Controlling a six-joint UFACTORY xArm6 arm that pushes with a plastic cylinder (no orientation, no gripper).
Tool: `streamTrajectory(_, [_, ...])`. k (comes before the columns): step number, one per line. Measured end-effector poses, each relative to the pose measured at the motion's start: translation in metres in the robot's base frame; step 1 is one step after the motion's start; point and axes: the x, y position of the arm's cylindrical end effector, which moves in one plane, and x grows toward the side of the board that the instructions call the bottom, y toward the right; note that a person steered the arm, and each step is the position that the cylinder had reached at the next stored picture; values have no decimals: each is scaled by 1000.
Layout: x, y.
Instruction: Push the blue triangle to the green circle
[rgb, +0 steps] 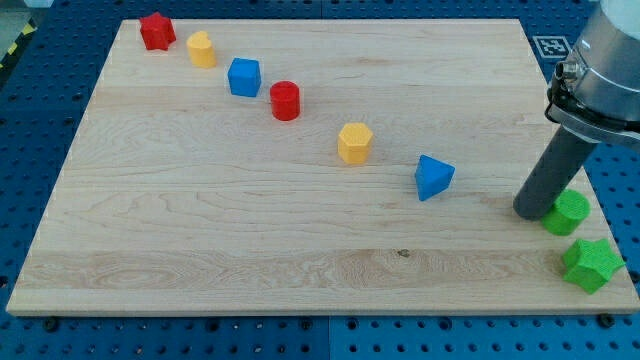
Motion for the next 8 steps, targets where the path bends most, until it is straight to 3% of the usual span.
streamTrajectory(1, [6,-24])
streamTrajectory(3, [1,-153])
streamTrajectory(4, [-24,-155])
streamTrajectory(7, [-24,-75])
streamTrajectory(8, [-24,-98])
